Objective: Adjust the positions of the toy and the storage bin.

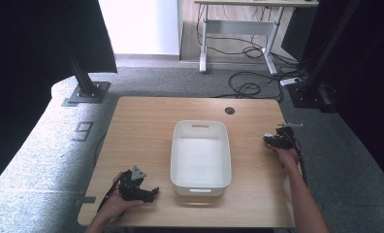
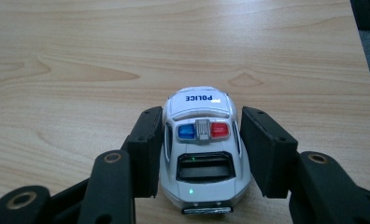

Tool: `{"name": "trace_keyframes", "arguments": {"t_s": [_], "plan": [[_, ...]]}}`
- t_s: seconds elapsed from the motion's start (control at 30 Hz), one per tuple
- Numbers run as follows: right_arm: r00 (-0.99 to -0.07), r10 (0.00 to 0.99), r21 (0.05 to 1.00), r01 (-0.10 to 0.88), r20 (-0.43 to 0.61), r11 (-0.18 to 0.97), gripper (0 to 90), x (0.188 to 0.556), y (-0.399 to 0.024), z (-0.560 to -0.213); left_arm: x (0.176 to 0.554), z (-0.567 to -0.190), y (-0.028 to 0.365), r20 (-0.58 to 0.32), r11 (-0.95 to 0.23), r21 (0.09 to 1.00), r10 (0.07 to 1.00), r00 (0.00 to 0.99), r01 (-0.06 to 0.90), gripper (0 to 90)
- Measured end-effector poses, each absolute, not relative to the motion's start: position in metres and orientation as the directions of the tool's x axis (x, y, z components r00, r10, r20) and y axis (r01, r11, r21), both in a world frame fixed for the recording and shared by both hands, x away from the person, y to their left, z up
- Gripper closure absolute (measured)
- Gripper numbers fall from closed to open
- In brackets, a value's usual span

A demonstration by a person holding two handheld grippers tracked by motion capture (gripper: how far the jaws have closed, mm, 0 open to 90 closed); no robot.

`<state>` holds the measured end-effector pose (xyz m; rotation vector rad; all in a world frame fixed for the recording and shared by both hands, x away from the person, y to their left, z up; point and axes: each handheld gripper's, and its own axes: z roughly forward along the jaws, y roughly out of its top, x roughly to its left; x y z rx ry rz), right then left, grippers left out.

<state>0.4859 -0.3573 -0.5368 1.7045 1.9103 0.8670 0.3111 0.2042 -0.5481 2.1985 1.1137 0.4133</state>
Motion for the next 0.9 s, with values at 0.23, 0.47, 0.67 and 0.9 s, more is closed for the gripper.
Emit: {"name": "trace_keyframes", "arguments": {"t_s": [0.23,0.47,0.67,0.9], "plan": [[-0.152,0.985,0.69,0.722,0.079,0.056,50.4,0.482,-0.353,-0.535,0.311,-0.548,0.204,-0.005,-0.443,0.66,0.805,0.593,0.607,0.1],[-0.165,0.983,0.682,0.728,0.077,0.069,50.5,0.478,-0.349,-0.534,0.311,-0.548,0.204,-0.005,-0.443,0.66,0.805,0.593,0.607,0.0],[-0.177,0.979,0.684,0.727,0.099,0.063,50.5,0.468,-0.346,-0.535,0.311,-0.548,0.204,-0.005,-0.443,0.66,0.805,0.594,0.607,0.0],[-0.192,0.976,0.682,0.727,0.102,0.072,50.5,0.459,-0.343,-0.534,0.311,-0.548,0.204,-0.005,-0.443,0.66,0.805,0.594,0.607,0.1]]}}
